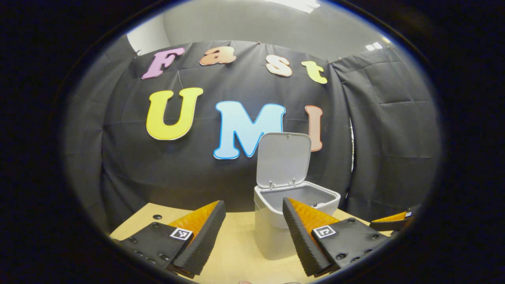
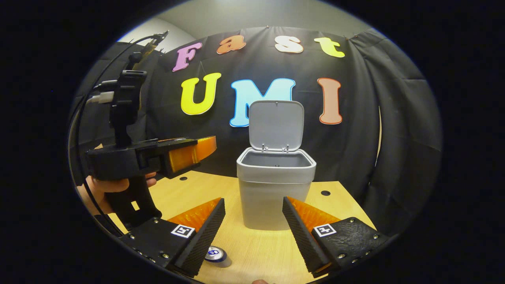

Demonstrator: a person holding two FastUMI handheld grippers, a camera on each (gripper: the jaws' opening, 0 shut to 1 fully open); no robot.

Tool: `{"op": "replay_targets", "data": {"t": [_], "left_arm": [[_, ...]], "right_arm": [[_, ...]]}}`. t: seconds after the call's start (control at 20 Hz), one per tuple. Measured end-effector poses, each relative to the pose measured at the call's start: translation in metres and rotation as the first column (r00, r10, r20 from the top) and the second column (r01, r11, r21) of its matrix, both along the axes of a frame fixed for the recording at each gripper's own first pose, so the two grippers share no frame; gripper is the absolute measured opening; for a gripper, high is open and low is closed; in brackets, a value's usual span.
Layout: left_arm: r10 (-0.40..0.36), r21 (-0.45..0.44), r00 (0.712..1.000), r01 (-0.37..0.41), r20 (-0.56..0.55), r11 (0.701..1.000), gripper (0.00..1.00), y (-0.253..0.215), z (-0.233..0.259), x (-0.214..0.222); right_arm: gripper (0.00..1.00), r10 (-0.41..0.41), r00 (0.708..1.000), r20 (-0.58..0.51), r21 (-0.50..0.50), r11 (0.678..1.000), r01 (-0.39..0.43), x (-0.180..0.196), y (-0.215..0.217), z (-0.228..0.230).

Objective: Press the lid of the desktop garbage bin to open it, pick up the crumpled paper on the desktop and throw it into the bin, then pick up the pop can on the desktop and drop it into the bin, and finally close the garbage bin lid.

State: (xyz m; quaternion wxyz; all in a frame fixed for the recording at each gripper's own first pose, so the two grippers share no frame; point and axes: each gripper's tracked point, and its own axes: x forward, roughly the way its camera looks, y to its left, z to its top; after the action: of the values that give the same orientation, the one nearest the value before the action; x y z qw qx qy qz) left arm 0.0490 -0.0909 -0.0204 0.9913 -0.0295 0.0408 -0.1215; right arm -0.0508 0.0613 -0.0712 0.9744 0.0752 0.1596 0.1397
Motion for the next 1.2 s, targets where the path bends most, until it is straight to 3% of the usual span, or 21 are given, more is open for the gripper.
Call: {"op": "replay_targets", "data": {"t": [0.7,0.95,1.2], "left_arm": [[0.132,0.005,0.991,-0.132,-0.006,0.991,0.96,0.069,-0.005,-0.073],[0.164,0.029,0.986,-0.163,-0.032,0.986,0.96,0.086,-0.016,-0.092],[0.181,0.024,0.982,-0.180,-0.047,0.983,0.95,0.095,-0.018,-0.099]], "right_arm": [[0.94,0.194,0.971,-0.138,0.014,0.981,-0.194,-0.022,0.060,-0.049],[0.94,0.277,0.924,-0.264,0.030,0.960,-0.279,-0.040,0.088,-0.084],[0.94,0.293,0.878,-0.378,0.002,0.949,-0.315,-0.047,0.095,-0.110]]}}
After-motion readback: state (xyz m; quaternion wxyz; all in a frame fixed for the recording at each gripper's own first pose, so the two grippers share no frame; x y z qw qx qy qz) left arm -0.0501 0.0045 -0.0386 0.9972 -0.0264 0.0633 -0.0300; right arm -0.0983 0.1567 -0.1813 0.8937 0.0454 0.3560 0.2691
